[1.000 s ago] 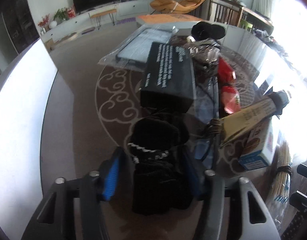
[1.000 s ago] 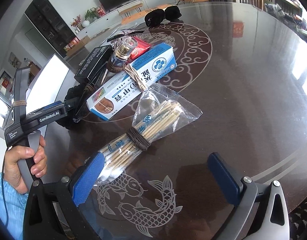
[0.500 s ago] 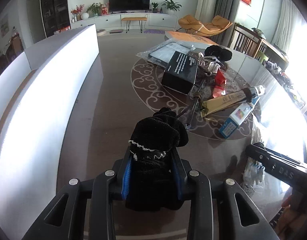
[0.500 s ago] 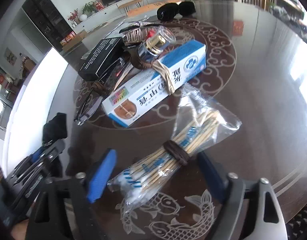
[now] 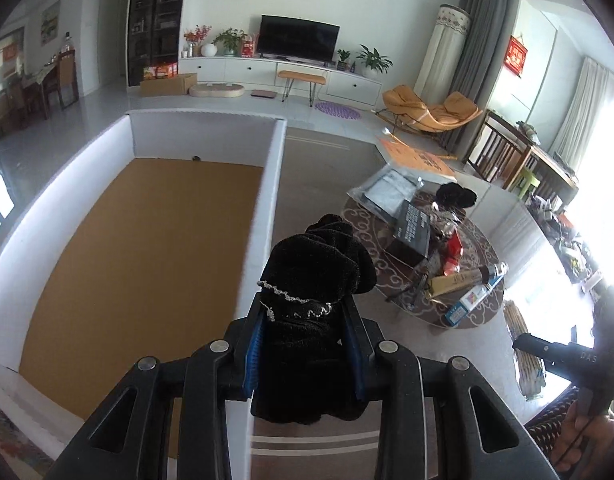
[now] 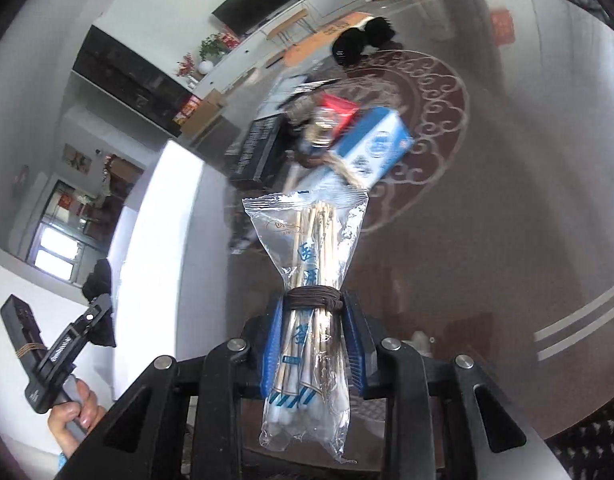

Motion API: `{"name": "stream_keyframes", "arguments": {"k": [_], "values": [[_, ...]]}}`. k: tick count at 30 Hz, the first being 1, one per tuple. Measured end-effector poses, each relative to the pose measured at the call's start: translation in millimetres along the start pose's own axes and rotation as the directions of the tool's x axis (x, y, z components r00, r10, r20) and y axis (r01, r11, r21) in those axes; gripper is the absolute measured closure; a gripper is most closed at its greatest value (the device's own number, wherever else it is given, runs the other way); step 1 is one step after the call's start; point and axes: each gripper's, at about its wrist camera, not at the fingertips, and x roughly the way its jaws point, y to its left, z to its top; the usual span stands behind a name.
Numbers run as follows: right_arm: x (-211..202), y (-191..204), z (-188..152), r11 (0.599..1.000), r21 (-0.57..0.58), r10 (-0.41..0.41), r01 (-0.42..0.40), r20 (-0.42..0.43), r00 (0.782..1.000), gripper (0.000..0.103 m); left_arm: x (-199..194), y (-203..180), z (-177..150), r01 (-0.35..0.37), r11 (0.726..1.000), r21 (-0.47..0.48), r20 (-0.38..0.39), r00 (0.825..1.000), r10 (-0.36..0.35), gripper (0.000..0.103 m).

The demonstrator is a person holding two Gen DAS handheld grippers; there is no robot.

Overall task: Organize objects
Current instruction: 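Carry both items into the white bin and open both grippers, then return both grippers to the table above the remaining pile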

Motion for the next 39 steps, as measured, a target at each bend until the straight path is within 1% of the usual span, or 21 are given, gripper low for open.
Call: {"name": "stream_keyframes", "arguments": {"k": [2, 4, 7, 11, 14, 16, 17, 18, 19, 20, 21, 22, 24, 26, 28, 29, 32, 34, 36, 38, 39], "values": [[11, 46, 4, 0.996, -0.048, 0.078, -0.079, -0.024, 0.997, 0.074, -10, 22, 8, -0.064, 0.998, -0.005, 0.025, 0.998, 0.064, 0.069], [28, 97, 6, 0.982, -0.120, 0.140, -0.146, -0.061, 0.988, 0.074, -14, 50, 15, -0.128, 0.992, -0.019, 0.027, 0.991, 0.129, 0.069], [57, 178, 7, 0.943, -0.256, 0.190, -0.213, -0.114, 0.975, 0.074, -17, 92, 21, -0.197, 0.978, -0.063, 0.014, 0.980, 0.198, 0.069], [105, 260, -6, 0.883, -0.401, 0.184, -0.243, -0.180, 0.966, 0.074, -12, 140, 13, -0.274, 0.952, -0.136, -0.043, 0.962, 0.271, 0.069], [149, 294, -14, 0.869, -0.417, 0.177, -0.267, -0.243, 0.954, 0.074, -4, 162, 3, -0.307, 0.936, -0.173, -0.083, 0.951, 0.297, 0.069], [176, 313, -20, 0.846, -0.438, 0.190, -0.302, -0.281, 0.941, 0.073, -1, 172, -3, -0.357, 0.915, -0.187, -0.104, 0.934, 0.343, 0.066], [186, 323, -24, 0.828, -0.467, 0.184, -0.311, -0.298, 0.937, 0.071, 2, 177, -5, -0.381, 0.904, -0.196, -0.119, 0.924, 0.364, 0.057], [197, 330, -29, 0.812, -0.502, 0.155, -0.298, -0.307, 0.939, 0.067, 4, 182, -8, -0.401, 0.892, -0.207, -0.142, 0.915, 0.378, 0.035], [206, 333, -35, 0.805, -0.524, 0.121, -0.278, -0.314, 0.942, 0.048, 6, 184, -10, -0.414, 0.884, -0.216, -0.154, 0.909, 0.388, 0.023], [211, 333, -38, 0.806, -0.529, 0.103, -0.266, -0.317, 0.943, 0.030, 4, 185, -12, -0.427, 0.876, -0.224, -0.149, 0.904, 0.402, 0.013], [212, 329, -41, 0.807, -0.530, 0.102, -0.261, -0.311, 0.945, 0.027, 1, 184, -14, -0.428, 0.875, -0.227, -0.129, 0.903, 0.409, 0.013], [208, 325, -41, 0.804, -0.540, 0.102, -0.249, -0.287, 0.952, 0.026, -1, 181, -16, -0.419, 0.880, -0.222, -0.108, 0.908, 0.405, 0.013], [195, 311, -39, 0.787, -0.588, 0.077, -0.189, -0.210, 0.975, 0.026, -4, 174, -17, -0.405, 0.889, -0.215, -0.081, 0.914, 0.396, 0.013], [175, 290, -37, 0.766, -0.633, 0.052, -0.115, -0.117, 0.992, 0.020, -7, 159, -17, -0.383, 0.898, -0.215, -0.048, 0.923, 0.382, 0.013], [153, 261, -33, 0.744, -0.668, 0.020, -0.025, -0.015, 1.000, 0.016, -13, 137, -16, -0.339, 0.919, -0.201, -0.012, 0.939, 0.344, 0.012], [144, 243, -33, 0.734, -0.678, -0.006, 0.031, 0.039, 0.999, 0.014, -14, 123, -15, -0.309, 0.932, -0.190, 0.006, 0.949, 0.316, 0.012], [117, 180, -33, 0.740, -0.651, -0.091, 0.171, 0.155, 0.984, 0.012, -18, 73, -14, -0.187, 0.973, -0.134, 0.057, 0.979, 0.196, 0.012], [102, 129, -36, 0.759, -0.591, -0.176, 0.274, 0.219, 0.960, 0.012, -16, 30, -18, -0.085, 0.994, -0.068, 0.073, 0.993, 0.090, 0.012], [84, 81, -42, 0.777, -0.521, -0.242, 0.353, 0.271, 0.932, 0.012, -11, -10, -23, -0.004, 1.000, -0.003, 0.065, 0.998, 0.004, 0.010], [69, 39, -45, 0.780, -0.460, -0.316, 0.425, 0.296, 0.901, 0.012, -1, -53, -34, 0.076, 0.995, 0.063, 0.019, 0.997, -0.077, 0.003], [63, 22, -45, 0.778, -0.432, -0.354, 0.456, 0.298, 0.887, 0.012, 7, -70, -40, 0.100, 0.992, 0.083, -0.008, 0.995, -0.100, 0.003]]}}
